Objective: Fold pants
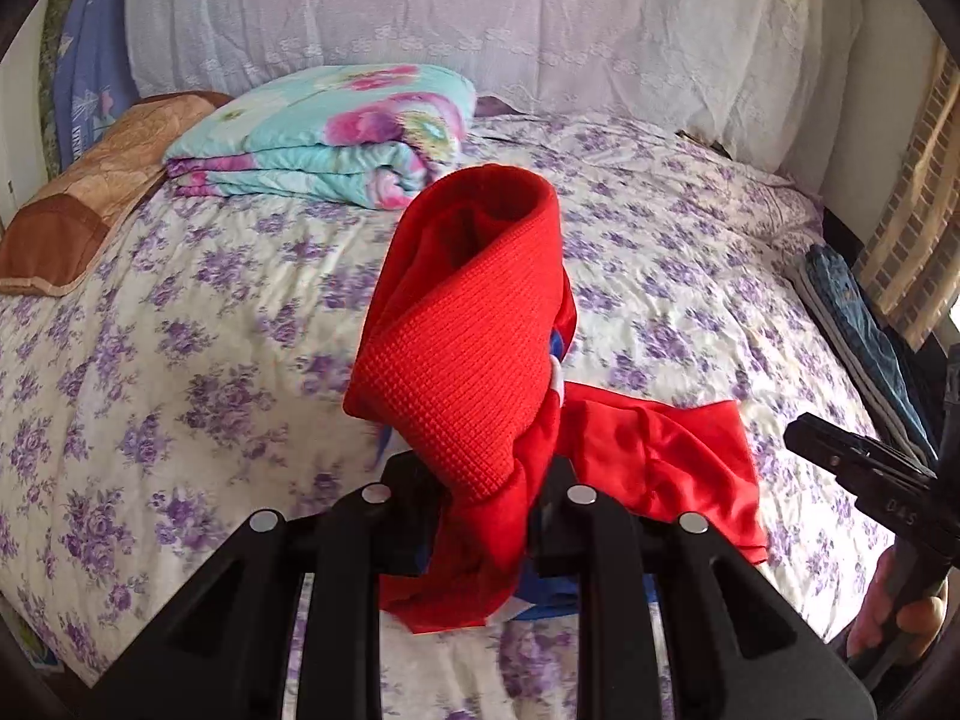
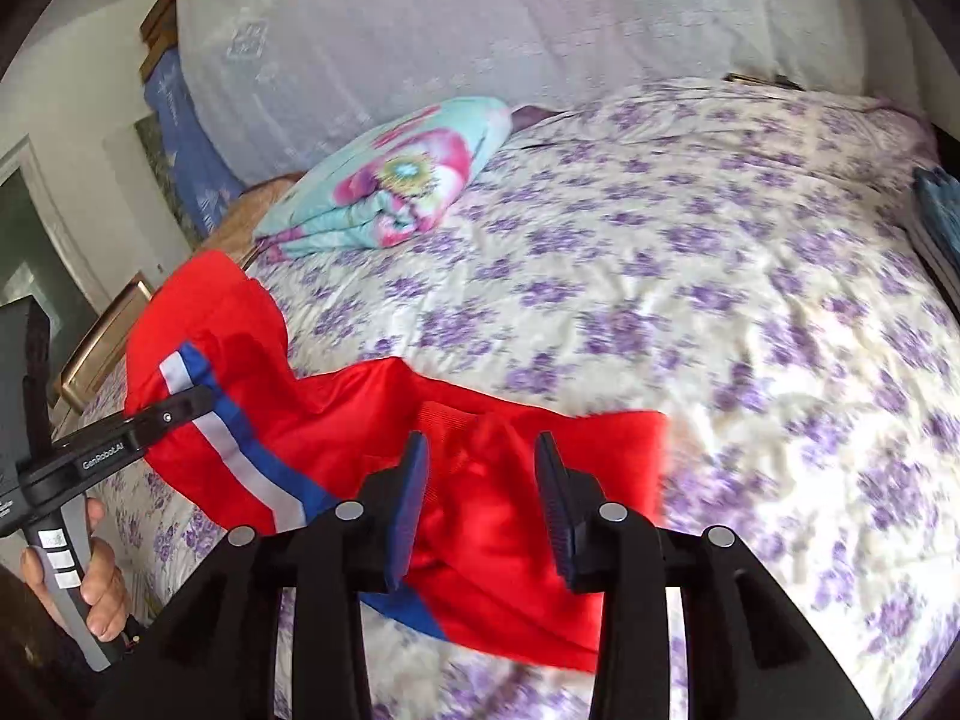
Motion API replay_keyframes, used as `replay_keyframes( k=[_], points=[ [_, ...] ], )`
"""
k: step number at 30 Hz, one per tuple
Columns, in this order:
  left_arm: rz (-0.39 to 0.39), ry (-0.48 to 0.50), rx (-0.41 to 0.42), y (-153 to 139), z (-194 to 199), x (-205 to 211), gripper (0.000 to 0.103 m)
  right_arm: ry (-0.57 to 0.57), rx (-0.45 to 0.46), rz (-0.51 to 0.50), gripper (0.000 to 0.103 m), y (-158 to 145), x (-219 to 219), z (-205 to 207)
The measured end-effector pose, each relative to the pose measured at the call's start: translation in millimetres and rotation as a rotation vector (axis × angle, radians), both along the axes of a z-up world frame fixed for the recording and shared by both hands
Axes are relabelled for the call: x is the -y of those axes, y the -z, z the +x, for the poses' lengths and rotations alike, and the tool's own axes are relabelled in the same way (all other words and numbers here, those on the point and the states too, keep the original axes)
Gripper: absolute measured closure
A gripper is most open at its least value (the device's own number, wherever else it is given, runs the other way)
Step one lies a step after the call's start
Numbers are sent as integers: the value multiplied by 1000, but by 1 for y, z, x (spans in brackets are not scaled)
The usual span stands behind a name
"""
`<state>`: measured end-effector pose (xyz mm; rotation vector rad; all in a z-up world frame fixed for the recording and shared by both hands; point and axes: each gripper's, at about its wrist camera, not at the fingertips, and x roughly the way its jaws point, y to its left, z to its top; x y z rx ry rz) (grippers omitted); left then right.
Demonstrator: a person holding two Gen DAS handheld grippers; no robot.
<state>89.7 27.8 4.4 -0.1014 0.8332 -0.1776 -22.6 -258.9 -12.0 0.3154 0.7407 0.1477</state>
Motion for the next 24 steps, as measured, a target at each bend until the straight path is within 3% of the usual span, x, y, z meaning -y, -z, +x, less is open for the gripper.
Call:
replay_keyframes(
  k=[5, 8, 11, 12, 13, 15, 18, 22, 24],
  points=[
    [17, 117, -65, 21, 9, 103, 83, 130, -55, 81, 66, 31, 63, -45],
    [51, 150, -128, 59, 17, 160, 83, 168, -76, 97, 66, 46, 80, -55],
    [167, 213, -143, 96, 10, 205, 79, 187, -94, 111, 66, 57, 90, -54],
    [207, 223, -105, 96, 1, 212, 70, 189, -101, 116, 66, 61, 91, -51],
    [203, 257, -96, 93, -8, 215, 55, 187, -106, 119, 66, 63, 91, -50],
    [71, 354, -134, 83, -18, 207, 35, 179, -115, 119, 66, 67, 88, -45],
    [-79, 429, -158, 60, -31, 184, 34, 157, -115, 108, 66, 64, 77, -40],
    [-109, 288, -29, 22, -33, 121, 34, 97, -71, 104, 66, 45, 57, -34],
    [-110, 219, -28, 20, -21, 93, 35, 38, -36, 105, 66, 31, 42, -25]
  ],
)
